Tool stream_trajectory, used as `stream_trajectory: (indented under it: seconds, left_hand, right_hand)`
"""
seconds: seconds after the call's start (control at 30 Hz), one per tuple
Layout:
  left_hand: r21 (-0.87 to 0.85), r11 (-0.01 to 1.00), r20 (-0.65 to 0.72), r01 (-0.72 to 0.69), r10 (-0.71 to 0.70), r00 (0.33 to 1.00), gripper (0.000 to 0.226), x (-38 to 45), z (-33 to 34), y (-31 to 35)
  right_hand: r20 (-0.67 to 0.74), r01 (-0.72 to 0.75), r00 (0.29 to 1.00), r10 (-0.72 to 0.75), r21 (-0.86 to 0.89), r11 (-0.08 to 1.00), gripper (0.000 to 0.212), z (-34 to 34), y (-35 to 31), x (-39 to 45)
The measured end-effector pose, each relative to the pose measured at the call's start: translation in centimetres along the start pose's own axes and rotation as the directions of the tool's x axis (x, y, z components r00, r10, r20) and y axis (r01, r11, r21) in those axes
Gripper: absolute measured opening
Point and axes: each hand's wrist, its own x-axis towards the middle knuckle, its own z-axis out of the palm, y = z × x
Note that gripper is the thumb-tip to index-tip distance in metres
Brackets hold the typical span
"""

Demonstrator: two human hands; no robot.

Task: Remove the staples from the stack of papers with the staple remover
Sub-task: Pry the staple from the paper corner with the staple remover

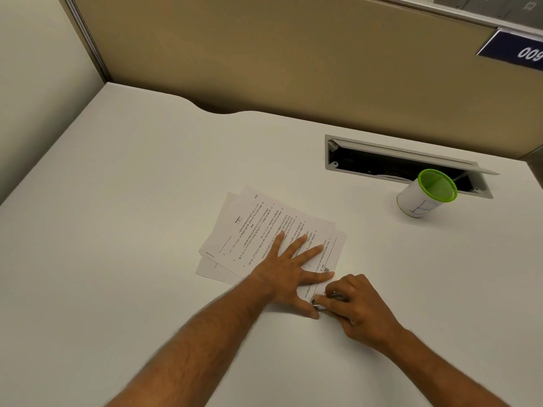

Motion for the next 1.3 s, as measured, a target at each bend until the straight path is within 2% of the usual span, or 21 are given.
stream_trajectory:
  seconds: [0.1, 0.3, 0.47, 0.83, 1.0, 1.3]
  left_hand:
    - [-0.001, 1.000, 0.000, -0.002, 0.002, 1.000, 0.093, 0.0, 0.0, 0.0]
    - [0.003, 1.000, 0.021, 0.005, -0.005, 1.000, 0.093, 0.0, -0.1, 0.0]
    - [0.010, 1.000, 0.020, 0.006, -0.007, 1.000, 0.094, 0.0, -0.1, 0.0]
    - [0.021, 1.000, 0.008, -0.005, 0.005, 1.000, 0.097, 0.0, 0.2, -0.1]
    - [0.014, 1.000, -0.017, -0.006, 0.006, 1.000, 0.097, 0.1, 0.4, -0.2]
    - [0.012, 1.000, -0.038, -0.007, 0.007, 0.999, 0.097, 0.1, 0.6, -0.1]
  right_hand:
    - [-0.005, -0.014, 1.000, 0.014, 0.007, 1.000, 0.034, 0.1, 0.2, -0.4]
    - [-0.011, -0.274, 0.959, 0.285, 0.243, 0.931, 0.032, 0.0, -0.2, -1.5]
    - [0.025, -0.330, 0.941, 0.337, 0.277, 0.902, 0.033, -0.4, -0.5, -1.2]
    - [0.038, -0.296, 0.954, 0.296, 0.247, 0.923, 0.030, -0.4, -1.2, -0.5]
    - [0.047, -0.152, 0.988, 0.148, 0.127, 0.980, 0.030, -0.5, -0.8, -0.4]
    - [0.019, 0.024, 1.000, -0.024, -0.006, 1.000, 0.031, -0.2, -0.3, -0.4]
